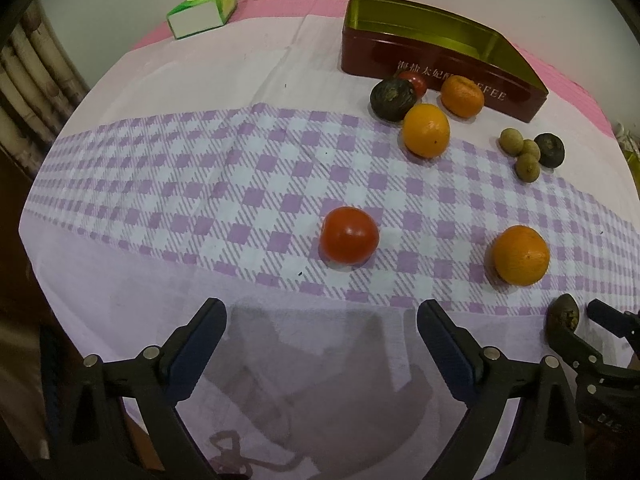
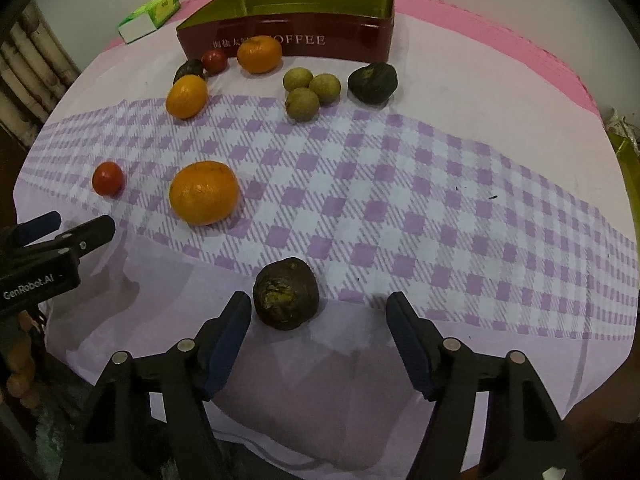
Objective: Organize fruits
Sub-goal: 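Grasp the dark round fruit with the right gripper, then grasp the red tomato with the left gripper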
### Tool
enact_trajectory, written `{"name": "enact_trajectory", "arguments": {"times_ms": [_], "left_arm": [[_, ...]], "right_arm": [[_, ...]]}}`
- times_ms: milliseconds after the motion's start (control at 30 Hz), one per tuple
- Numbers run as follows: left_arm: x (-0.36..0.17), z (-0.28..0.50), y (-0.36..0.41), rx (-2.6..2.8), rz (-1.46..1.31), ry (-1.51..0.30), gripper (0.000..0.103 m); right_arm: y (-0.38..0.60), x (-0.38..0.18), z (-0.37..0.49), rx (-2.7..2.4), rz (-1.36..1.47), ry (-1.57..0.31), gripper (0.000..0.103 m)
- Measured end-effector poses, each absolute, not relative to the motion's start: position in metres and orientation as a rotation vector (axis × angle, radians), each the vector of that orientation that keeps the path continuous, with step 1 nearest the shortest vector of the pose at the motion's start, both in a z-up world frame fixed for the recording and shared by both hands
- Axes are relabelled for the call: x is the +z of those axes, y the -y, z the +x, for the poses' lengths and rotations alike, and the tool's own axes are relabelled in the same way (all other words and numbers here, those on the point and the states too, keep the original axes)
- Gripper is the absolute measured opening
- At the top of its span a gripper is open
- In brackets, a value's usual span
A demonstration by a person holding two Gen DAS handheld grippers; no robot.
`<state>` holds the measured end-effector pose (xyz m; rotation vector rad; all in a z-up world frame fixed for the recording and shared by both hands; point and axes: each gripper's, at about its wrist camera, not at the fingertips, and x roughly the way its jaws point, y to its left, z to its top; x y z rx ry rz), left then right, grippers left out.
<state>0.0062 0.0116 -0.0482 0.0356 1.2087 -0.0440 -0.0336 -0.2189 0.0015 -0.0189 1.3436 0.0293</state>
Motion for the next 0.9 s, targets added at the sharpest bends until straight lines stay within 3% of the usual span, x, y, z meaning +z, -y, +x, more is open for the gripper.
{"name": "enact_trajectory", "arguments": {"times_ms": [233,400,900], "left_arm": [[-0.052,0.008,-0.017,-0.053,0.015,-1.210,0.093],[-0.054,0.013,-0.020,-0.059,0.010,-1.211,0.092],[-0.060,0.023,-0.013,-0.079,0.032,-1.200,0.083]], "right_arm": [[0.216,-0.004,-0.032,0.051,-0.035,-1.344,0.057],[0.205,-0.007,-0.030,0.070,-0.075,-1.323,0.035],[0.224,-0.003,-0.019,0.052,-0.015,-1.316,0.032]]}}
